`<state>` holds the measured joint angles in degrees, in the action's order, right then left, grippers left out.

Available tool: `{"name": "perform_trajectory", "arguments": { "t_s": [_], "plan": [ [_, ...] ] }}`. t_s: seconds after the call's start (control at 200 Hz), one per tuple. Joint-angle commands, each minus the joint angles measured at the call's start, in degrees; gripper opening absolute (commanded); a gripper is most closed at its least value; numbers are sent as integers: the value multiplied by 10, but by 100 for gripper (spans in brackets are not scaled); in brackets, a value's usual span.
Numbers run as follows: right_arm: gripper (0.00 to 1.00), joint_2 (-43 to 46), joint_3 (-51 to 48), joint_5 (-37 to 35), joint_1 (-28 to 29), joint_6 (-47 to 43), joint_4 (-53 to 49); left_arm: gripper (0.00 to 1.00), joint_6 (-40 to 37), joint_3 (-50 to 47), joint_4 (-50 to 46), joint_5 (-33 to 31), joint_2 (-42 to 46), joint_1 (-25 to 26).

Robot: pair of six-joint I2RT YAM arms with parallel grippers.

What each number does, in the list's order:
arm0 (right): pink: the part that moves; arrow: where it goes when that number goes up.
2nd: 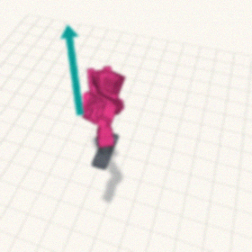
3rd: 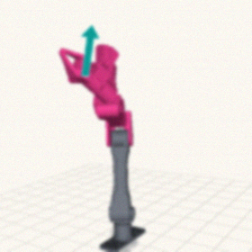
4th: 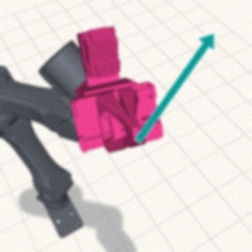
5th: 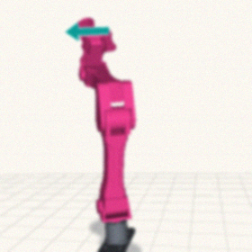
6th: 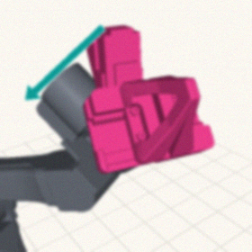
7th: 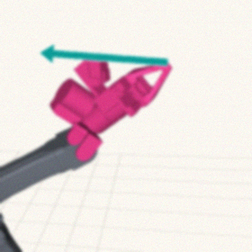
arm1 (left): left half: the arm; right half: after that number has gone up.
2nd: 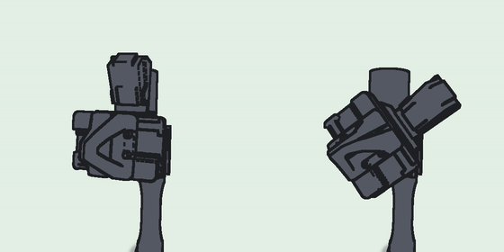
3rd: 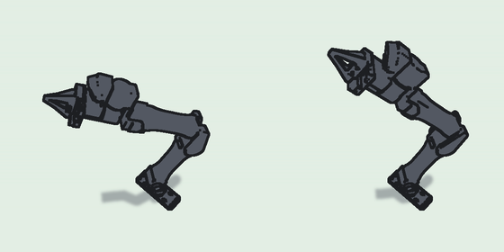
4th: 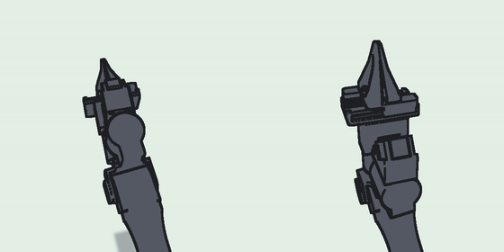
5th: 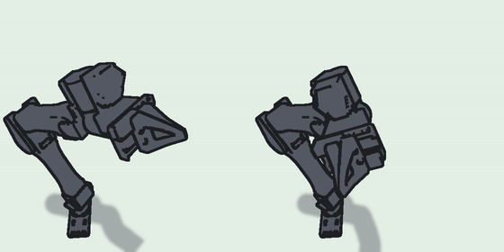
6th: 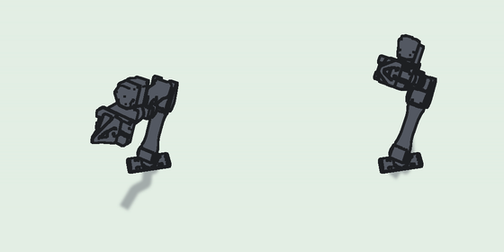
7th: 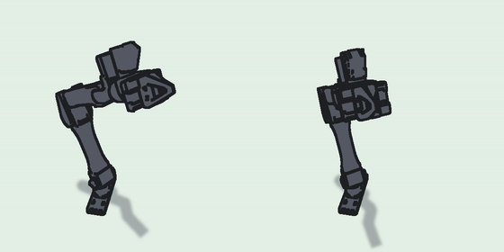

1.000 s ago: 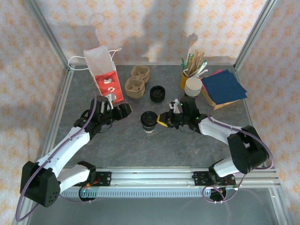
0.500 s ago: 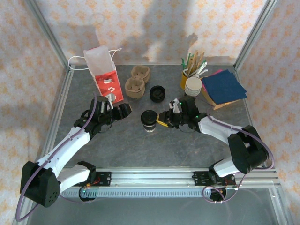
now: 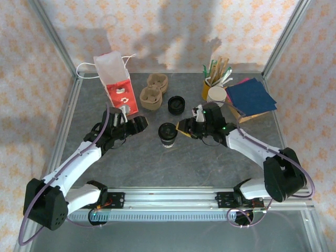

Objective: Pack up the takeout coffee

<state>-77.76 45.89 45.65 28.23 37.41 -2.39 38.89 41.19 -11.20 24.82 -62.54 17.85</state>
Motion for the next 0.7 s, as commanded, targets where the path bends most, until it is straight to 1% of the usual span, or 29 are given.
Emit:
{"name": "perform_trajectory", "arguments": {
  "t_s": [0.0, 0.095, 0.175, 0.21, 0.295, 0.365, 0.465, 0.561, 0.696],
  "plan": [
    [47, 16, 18, -30, 2, -12, -10, 78, -20, -4, 41, 15, -11, -2],
    [48, 20, 18, -43, 2, -20, -11, 81, -35, 3, 56, 41, -29, -2],
    [50, 33, 7, -58, 2, -15, 6, 85, -50, 16, 49, 61, -49, -2],
    [51, 40, -1, -64, 2, -8, 20, 87, -72, 21, 50, 79, -58, -2],
    [55, 55, -23, -74, 3, 5, 53, 89, -81, 24, 71, 120, -83, -2],
    [57, 58, -36, -73, 3, 13, 76, 89, -84, 24, 99, 161, -104, -2],
    [58, 54, -48, -60, 6, 19, 106, 86, -83, 24, 126, 185, -127, -2],
    [59, 47, -55, -56, 11, 21, 121, 85, -88, 24, 151, 218, -139, -1],
    [58, 33, -65, -59, 16, 25, 136, 85, -91, 26, 168, 228, -157, -1]
  ]
}}
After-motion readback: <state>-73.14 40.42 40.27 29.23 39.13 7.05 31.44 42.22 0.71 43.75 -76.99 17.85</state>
